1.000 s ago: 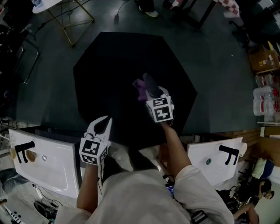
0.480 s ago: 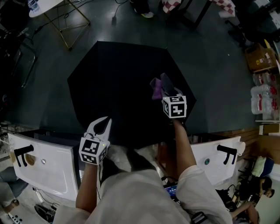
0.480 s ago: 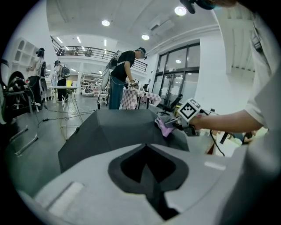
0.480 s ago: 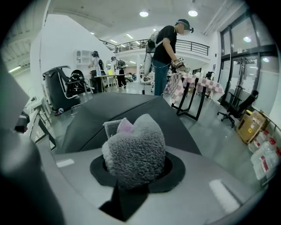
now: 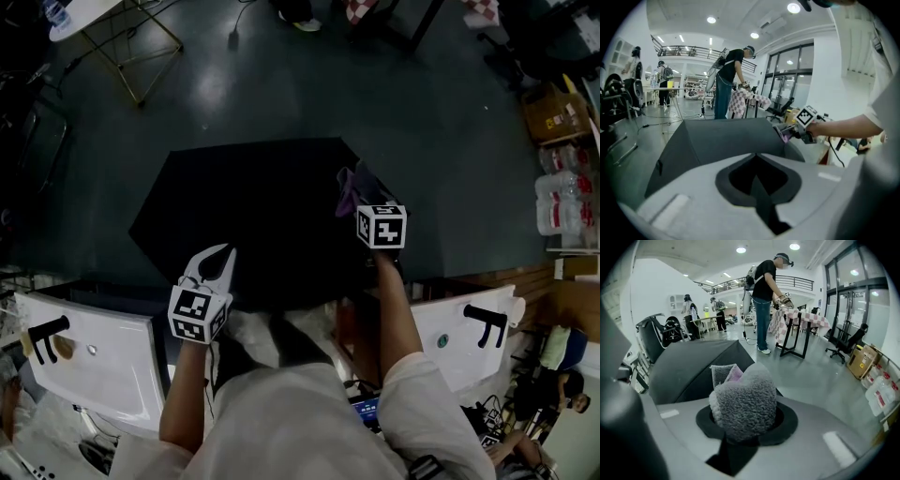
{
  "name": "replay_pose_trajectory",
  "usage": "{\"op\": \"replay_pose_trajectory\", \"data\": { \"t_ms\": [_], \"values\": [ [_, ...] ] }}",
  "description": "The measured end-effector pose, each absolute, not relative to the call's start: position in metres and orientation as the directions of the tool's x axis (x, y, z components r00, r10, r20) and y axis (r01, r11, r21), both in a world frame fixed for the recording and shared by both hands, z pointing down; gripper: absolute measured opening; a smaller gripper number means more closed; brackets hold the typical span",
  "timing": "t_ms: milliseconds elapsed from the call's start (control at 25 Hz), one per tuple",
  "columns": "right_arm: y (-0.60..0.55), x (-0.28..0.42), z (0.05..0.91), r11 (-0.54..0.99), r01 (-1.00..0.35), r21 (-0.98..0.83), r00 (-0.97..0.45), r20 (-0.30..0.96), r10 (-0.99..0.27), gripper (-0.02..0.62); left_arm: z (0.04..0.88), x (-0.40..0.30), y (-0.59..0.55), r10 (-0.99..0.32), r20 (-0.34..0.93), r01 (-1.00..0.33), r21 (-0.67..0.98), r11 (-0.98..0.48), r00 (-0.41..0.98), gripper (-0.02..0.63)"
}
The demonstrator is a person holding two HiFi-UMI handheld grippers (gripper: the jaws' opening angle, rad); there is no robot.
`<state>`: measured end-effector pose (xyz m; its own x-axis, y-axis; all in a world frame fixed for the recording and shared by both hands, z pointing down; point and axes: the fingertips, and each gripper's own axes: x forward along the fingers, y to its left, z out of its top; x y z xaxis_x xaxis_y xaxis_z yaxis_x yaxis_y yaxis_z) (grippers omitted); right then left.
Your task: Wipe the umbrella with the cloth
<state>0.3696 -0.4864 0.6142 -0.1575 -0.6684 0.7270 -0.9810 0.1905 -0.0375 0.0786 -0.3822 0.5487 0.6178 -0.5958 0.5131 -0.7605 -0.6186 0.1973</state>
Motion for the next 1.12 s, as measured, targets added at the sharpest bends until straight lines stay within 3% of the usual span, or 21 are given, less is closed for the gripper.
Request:
{"op": "replay_pose_trajectory", "data": {
  "t_ms": [600,1120],
  "values": [
    [-0.474,0.372,0.592,0.156,-0.988,-0.021,-0.127,0.693,-0.71,0.118,0.55,0.066,-0.378,-0.606,0.524,-0.777,0.194,-0.599,0.599,0.005],
    [-0.397,0.286,0.528,0.164,-0.987,-0.007,-0.136,0.587,-0.798,0.12,0.521,0.007,-0.294,-0.585,0.495,-0.734,0.177,-0.656,0.642,0.005]
  ]
}}
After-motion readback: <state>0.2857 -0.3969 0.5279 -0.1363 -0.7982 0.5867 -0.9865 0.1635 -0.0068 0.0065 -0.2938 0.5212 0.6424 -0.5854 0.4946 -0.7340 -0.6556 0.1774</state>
